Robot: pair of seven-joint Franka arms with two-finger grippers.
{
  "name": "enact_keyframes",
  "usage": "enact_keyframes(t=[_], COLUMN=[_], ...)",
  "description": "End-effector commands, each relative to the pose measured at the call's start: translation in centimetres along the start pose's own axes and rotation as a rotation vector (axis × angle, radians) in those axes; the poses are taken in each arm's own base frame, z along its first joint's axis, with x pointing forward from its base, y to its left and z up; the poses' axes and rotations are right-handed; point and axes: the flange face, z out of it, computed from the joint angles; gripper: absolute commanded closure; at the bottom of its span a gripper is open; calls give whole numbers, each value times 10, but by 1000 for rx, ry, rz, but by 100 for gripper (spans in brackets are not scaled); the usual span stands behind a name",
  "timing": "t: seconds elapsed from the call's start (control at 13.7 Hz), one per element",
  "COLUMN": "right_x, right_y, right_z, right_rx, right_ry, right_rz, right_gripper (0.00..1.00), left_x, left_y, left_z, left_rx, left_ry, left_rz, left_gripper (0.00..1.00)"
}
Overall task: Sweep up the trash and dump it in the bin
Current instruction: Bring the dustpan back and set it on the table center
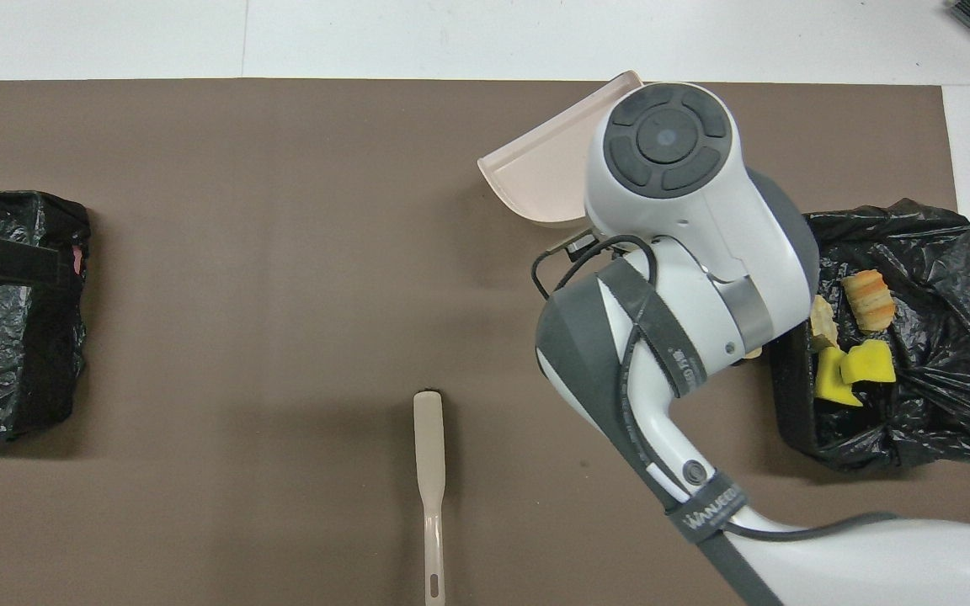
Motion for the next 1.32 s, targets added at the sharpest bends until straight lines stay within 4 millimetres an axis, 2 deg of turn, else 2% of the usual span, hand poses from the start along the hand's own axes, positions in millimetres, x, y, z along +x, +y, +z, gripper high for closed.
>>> enact_keyframes(t=[0.0,0.15,0.29,0.37,0.59,0.88,1.24], right_x=[29,41,51,55,58,59,54], right_y=[-48,-84,-127,-140,-173,-195,-203], right_z=[5,21,49,64,74,86,99], right_rx=[74,95,117,125,163,209,250], right_ry=[10,6,19,23,55,78,26], right_rz=[177,221,272,295,346,339,360], right_gripper=[100,100,100,100,100,100,98], left_x=[-5,-10,-10,-10,-10,-11,-11], left_y=[8,-1,-1,3,3,2,3], left_z=[-15,-8,-2,-1,2,3,6], left_rx=[4,8,8,8,8,8,8], left_ry=[-13,-23,-34,-35,-43,-46,-52], left_rz=[-24,-38,-39,-39,-38,-35,-32], left_gripper=[0,0,0,0,0,0,0])
